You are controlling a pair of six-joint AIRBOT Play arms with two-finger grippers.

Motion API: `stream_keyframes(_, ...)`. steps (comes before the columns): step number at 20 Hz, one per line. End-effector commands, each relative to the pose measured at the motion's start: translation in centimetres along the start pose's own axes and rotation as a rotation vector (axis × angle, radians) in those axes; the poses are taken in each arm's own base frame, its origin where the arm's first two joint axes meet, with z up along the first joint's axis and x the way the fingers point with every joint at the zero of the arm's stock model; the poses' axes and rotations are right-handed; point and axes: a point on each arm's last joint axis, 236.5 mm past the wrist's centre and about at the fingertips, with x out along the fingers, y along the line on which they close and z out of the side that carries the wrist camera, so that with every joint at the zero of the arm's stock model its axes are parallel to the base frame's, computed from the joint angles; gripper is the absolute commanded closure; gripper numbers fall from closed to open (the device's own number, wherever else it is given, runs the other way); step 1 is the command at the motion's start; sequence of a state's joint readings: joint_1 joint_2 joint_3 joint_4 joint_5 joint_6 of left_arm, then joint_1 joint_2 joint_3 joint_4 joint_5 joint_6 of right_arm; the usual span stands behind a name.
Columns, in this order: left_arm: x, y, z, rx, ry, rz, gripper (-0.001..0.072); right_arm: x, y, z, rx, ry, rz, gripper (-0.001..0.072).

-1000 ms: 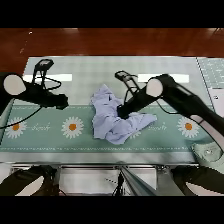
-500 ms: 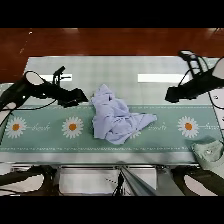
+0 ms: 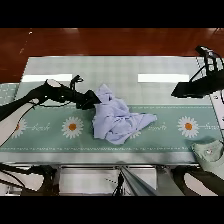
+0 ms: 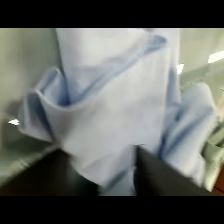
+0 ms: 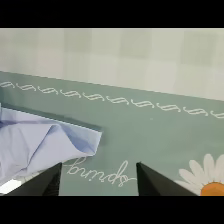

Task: Fold the shirts.

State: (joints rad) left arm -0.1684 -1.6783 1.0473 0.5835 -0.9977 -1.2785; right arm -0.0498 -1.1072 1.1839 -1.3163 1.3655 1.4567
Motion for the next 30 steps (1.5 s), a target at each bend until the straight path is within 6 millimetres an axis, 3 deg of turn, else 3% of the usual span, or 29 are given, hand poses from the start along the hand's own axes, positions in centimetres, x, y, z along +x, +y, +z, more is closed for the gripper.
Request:
stream_keyframes(1,1.0,-1.0,1.3,-0.009,-0.026,-0.032,0.0598,-0.1,0.7,-0.5,0.012,0.019,0.032,0.0184)
stream_keyframes(2,1.0,-1.0,1.3,-0.007,-0.024,-0.033,0.0681,0.0,0.7,-0.7,0.012,0.028,0.033,0.0184)
stream_keyframes(4,0.8,-1.1,0.9,-0.009,-0.005,-0.042,0.0682,1.0,0.5,-2.0,0.023,0.071,0.035,0.0183)
stream_keyframes(9,-0.2,-2.0,-0.5,0.059,0.054,-0.076,0.0681,9.0,2.0,-11.4,0.173,0.296,0.166,0.0181)
stream_keyframes(11,-0.6,-2.5,-0.4,0.071,0.043,-0.079,0.0681,11.1,3.7,-12.7,0.275,0.287,0.249,0.0182)
stream_keyframes(19,-1.3,-3.3,-0.1,0.1,0.021,-0.086,0.0681,15.2,5.6,-10.1,0.386,0.095,0.234,0.0182)
stream_keyframes(23,-1.7,-4.0,0.3,0.125,0.013,-0.094,0.0681,18.8,6.8,-10.5,0.477,0.111,0.191,0.0202)
stream_keyframes(25,-2.4,-5.1,1.2,0.153,-0.008,-0.104,0.0681,19.5,7.0,-11.0,0.486,0.13,0.188,0.0599)
stream_keyframes(26,-2.9,-5.9,1.7,0.175,-0.026,-0.11,0.0682,19.1,6.9,-10.6,0.482,0.115,0.191,0.068)
stream_keyframes(28,-5.0,-8.7,3.0,0.268,-0.088,-0.13,0.0682,16.7,6.4,-8.1,0.422,0.019,0.202,0.0681)
stream_keyframes(30,-8.8,-12.6,4.6,0.37,-0.186,-0.156,0.0682,11.8,5.5,-4.5,0.351,-0.127,0.199,0.0681)
